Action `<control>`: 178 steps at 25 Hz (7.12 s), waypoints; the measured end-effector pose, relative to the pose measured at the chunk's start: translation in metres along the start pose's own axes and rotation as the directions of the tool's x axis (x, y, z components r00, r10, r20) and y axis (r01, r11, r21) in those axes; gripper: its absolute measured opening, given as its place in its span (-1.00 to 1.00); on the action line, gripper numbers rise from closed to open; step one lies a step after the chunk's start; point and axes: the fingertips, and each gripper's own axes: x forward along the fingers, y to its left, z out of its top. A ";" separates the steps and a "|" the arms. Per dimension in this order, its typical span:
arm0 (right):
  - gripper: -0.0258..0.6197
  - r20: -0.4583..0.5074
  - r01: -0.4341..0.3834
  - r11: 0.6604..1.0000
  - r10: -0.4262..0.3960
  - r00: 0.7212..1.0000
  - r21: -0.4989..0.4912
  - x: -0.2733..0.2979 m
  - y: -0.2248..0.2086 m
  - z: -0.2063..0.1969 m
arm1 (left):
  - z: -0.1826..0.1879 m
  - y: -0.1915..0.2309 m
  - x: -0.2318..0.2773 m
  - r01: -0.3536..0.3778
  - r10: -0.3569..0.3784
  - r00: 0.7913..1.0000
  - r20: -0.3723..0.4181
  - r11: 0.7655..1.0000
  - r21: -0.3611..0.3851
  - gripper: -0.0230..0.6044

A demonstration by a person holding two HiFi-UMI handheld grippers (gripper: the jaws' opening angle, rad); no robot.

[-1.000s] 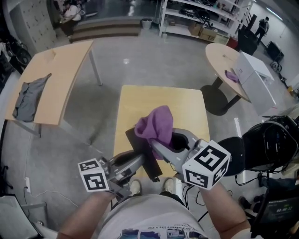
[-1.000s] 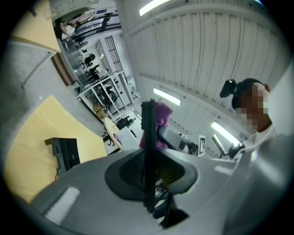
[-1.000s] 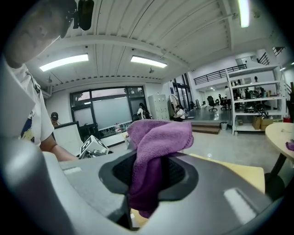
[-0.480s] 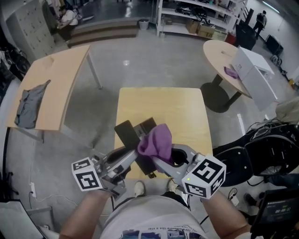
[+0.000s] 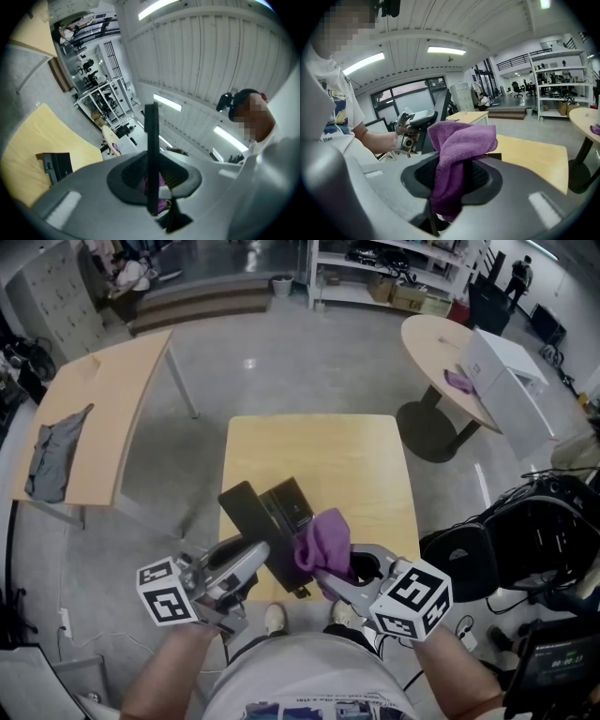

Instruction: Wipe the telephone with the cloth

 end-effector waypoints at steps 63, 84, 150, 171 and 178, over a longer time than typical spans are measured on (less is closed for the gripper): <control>-0.56 -0.149 -0.277 0.960 0.280 0.948 0.039 0.003 -0.029 -0.052 | 0.003 0.010 0.015 -0.038 0.037 0.997 0.066 0.999 0.015 -0.65; -0.56 0.087 -0.126 0.990 0.131 0.987 -0.066 -0.004 -0.047 0.055 | -0.054 0.038 0.039 -0.045 0.044 0.998 -0.041 0.998 -0.043 -0.65; -0.56 -0.212 0.117 0.977 -0.078 0.974 0.177 -0.060 -0.008 -0.073 | -0.133 0.258 0.012 -0.261 0.239 0.964 -0.113 0.927 -0.270 -0.65; -0.56 -0.239 0.090 0.980 -0.045 0.970 0.179 -0.045 -0.010 -0.069 | -0.136 0.275 0.021 -0.230 0.212 0.973 -0.092 0.922 -0.311 -0.65; -0.56 -0.227 0.056 0.982 -0.014 0.974 0.179 -0.036 -0.008 -0.065 | -0.136 0.275 0.021 -0.294 0.274 0.956 -0.107 0.907 -0.302 -0.65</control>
